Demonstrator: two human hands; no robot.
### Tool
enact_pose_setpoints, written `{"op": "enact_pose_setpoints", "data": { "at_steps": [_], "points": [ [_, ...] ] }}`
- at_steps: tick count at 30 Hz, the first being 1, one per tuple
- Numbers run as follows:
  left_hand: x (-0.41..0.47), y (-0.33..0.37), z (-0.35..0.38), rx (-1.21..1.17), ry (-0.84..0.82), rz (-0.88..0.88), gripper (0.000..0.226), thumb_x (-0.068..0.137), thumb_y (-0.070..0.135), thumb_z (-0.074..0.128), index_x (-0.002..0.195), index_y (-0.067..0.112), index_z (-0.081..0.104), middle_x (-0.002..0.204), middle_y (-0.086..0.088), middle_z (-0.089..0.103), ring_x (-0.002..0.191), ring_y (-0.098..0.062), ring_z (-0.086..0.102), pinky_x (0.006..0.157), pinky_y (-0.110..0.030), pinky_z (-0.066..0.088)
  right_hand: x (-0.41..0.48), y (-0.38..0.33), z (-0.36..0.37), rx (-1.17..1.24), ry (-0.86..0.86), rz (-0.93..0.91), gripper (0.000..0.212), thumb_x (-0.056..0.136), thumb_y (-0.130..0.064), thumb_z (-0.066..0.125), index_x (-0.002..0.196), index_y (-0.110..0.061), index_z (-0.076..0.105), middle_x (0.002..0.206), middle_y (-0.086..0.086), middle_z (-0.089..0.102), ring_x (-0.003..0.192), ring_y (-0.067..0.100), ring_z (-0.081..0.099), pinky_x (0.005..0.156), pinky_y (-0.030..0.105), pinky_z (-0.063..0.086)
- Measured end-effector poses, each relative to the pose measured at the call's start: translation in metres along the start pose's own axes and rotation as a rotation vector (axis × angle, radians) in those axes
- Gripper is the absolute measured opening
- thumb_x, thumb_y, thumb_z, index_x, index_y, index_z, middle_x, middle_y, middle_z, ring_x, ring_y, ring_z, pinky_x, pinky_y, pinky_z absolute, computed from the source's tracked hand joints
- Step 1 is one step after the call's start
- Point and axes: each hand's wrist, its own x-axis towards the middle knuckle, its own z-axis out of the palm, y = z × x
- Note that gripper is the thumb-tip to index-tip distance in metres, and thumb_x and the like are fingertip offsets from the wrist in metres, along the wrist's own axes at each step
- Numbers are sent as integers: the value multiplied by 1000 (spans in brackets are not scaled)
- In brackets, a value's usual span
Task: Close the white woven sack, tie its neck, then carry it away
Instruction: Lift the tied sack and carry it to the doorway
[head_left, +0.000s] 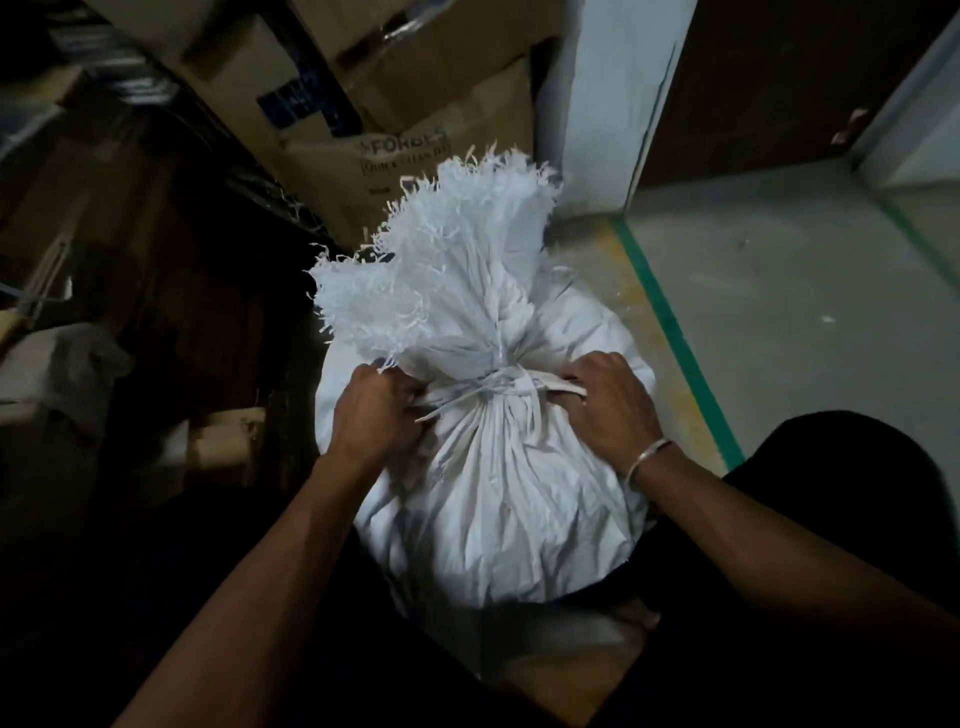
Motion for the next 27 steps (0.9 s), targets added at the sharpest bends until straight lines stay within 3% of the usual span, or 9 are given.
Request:
{"op": "enact_pose_setpoints", "data": {
  "at_steps": [2, 4, 7, 9, 12, 14, 19, 23, 27],
  "points": [
    [5, 9, -5, -50, 53, -12, 19, 74, 36, 73, 84, 21, 79, 85, -5, 74, 83, -30, 68, 69, -37, 56, 2, 5, 1, 36, 54, -15, 7, 83, -20, 77, 86, -14, 74, 85, 5, 69, 85, 29, 60, 75, 39, 47],
    [11, 8, 2, -74, 84, -8, 23, 76, 34, 71, 91, 19, 80, 88, -10, 77, 83, -33, 71, 73, -39, 59, 4, 6, 1, 41, 101, 5, 10, 82, -9, 77, 85, -15, 70, 84, 3, 69, 84, 25, 59, 73, 34, 42],
    [17, -19, 14, -141, -134, -165, 62, 86, 65, 62, 127, 20, 68, 130, -11, 68, 122, -24, 60, 108, -40, 47, 21, 8, -3, 105, 111, 134, 13, 82, -4, 75, 90, -13, 68, 89, 1, 68, 88, 18, 55, 76, 25, 37],
    [24, -29, 11, -62, -251, -168, 66, 91, 67, 53, 131, 15, 64, 140, -11, 59, 133, -30, 52, 112, -31, 34, 35, 9, -11, 164, 105, 170, 12, 83, -4, 72, 92, -10, 68, 90, 2, 68, 89, 17, 56, 78, 26, 39],
    [47, 9, -31, -67, -146, -29, 41, 86, 34, 52, 97, 4, 78, 105, -17, 74, 104, -37, 67, 95, -34, 41, 59, 9, -30, 250, 123, 211, 12, 82, -7, 64, 93, -6, 69, 90, 7, 69, 89, 20, 59, 80, 28, 44],
    [68, 39, -62, -169, -177, -34, 39, 77, 29, 47, 78, 4, 78, 86, -18, 76, 87, -38, 71, 82, -37, 54, 78, 8, -49, 299, 127, 290, 11, 83, -10, 64, 92, -5, 69, 90, 8, 69, 88, 20, 60, 79, 26, 43],
    [110, 96, -133, -153, -277, -112, 38, 76, 30, 52, 83, 5, 79, 90, -19, 77, 90, -43, 72, 79, -51, 59, 119, 7, -134, 375, 107, 405, 7, 85, -12, 64, 88, -7, 68, 88, 4, 67, 85, 18, 59, 75, 17, 40],
    [136, 174, -201, -124, -258, -79, 39, 80, 37, 58, 95, 10, 81, 99, -16, 78, 100, -39, 72, 86, -50, 58, 143, 18, -237, 471, 104, 438, 6, 87, -13, 64, 90, -8, 67, 90, 3, 66, 87, 17, 61, 79, 8, 41],
    [167, 277, -258, -144, -191, -73, 44, 80, 50, 61, 95, 14, 82, 93, -9, 79, 96, -30, 75, 83, -43, 59, 167, 49, -343, 499, 161, 420, 7, 84, -16, 63, 88, -12, 67, 87, -1, 66, 83, 18, 62, 79, 24, 48]
  ]
}}
